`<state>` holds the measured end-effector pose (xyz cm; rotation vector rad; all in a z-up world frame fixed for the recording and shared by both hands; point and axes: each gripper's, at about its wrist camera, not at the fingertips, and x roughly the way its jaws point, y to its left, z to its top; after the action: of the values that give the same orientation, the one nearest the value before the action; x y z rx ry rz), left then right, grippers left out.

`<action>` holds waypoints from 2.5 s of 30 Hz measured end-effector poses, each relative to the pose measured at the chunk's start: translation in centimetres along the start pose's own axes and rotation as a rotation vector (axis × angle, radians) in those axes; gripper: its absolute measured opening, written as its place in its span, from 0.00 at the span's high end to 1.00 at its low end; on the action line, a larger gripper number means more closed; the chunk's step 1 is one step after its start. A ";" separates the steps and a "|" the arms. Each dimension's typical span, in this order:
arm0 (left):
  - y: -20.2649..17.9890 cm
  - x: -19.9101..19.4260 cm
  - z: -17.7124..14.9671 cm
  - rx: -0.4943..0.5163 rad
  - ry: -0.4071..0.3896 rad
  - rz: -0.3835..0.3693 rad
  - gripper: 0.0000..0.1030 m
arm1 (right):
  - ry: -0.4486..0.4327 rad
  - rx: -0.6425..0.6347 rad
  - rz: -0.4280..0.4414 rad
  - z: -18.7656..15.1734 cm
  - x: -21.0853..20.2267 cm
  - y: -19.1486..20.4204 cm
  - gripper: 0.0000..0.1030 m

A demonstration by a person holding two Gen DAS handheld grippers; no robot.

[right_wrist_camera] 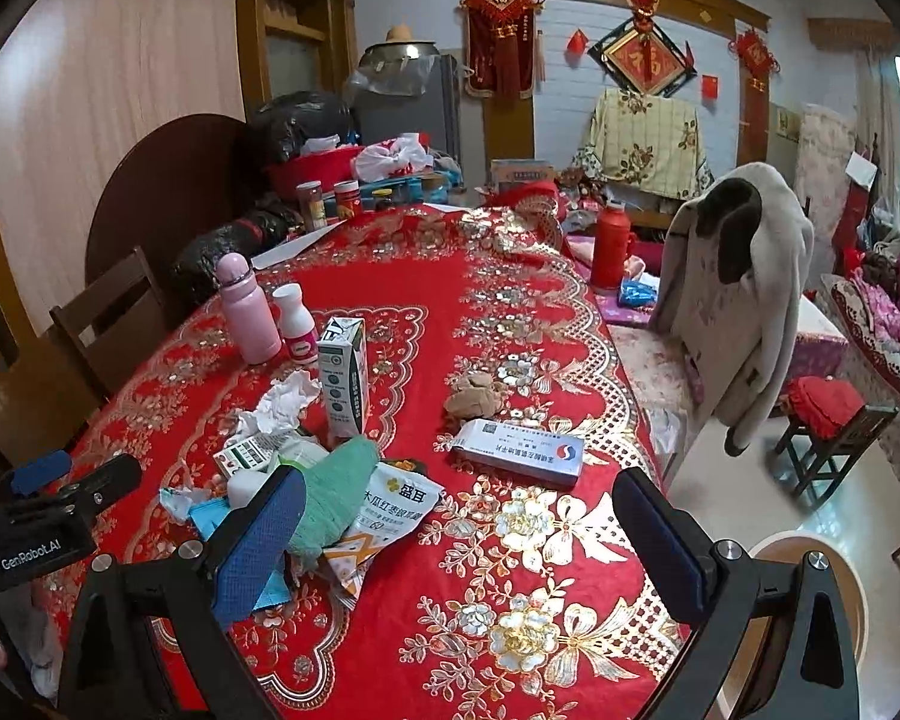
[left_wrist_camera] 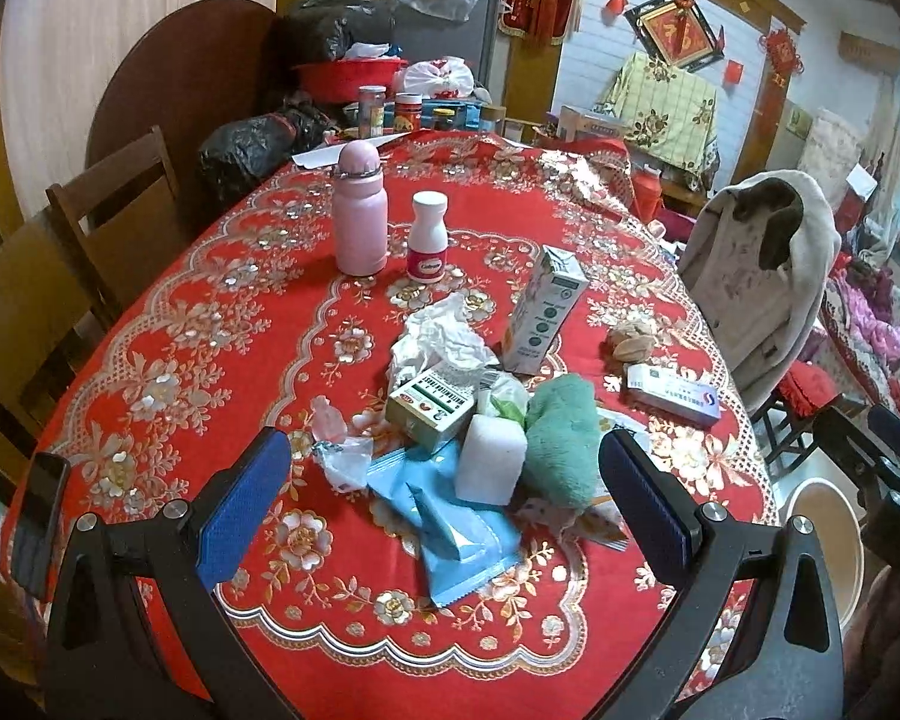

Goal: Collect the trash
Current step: 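Move both tools over the pile of trash on the table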

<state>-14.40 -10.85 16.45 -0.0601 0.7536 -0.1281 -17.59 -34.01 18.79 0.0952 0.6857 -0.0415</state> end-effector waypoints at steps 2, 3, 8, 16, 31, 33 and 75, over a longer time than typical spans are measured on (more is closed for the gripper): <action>-0.2 -0.4 -0.1 -0.001 -0.009 0.000 0.01 | -0.010 0.004 0.004 0.0 -0.3 0.0 0.01; -0.3 -0.5 -0.1 0.000 -0.014 0.002 0.01 | -0.014 0.005 0.004 0.0 -0.4 0.0 0.01; -0.7 -1.2 -0.1 0.000 -0.035 0.005 0.01 | -0.027 0.007 0.012 0.2 -0.8 0.0 0.01; -1.4 -1.4 0.0 0.002 -0.047 0.004 0.01 | -0.041 0.016 0.013 0.6 -1.2 -0.4 0.01; -2.1 -1.3 0.1 0.000 -0.043 -0.001 0.01 | -0.031 0.028 0.014 0.8 -0.9 -1.2 0.01; -2.3 -1.2 0.1 -0.001 -0.041 -0.002 0.01 | -0.027 0.029 0.013 0.8 -0.7 -1.2 0.01; -1.2 0.3 0.3 -0.011 0.008 -0.015 0.01 | 0.019 0.042 -0.006 0.6 0.8 -0.9 0.01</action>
<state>-14.14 -12.04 16.59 -0.0758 0.7623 -0.1384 -16.64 -34.94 18.70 0.1336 0.7045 -0.0609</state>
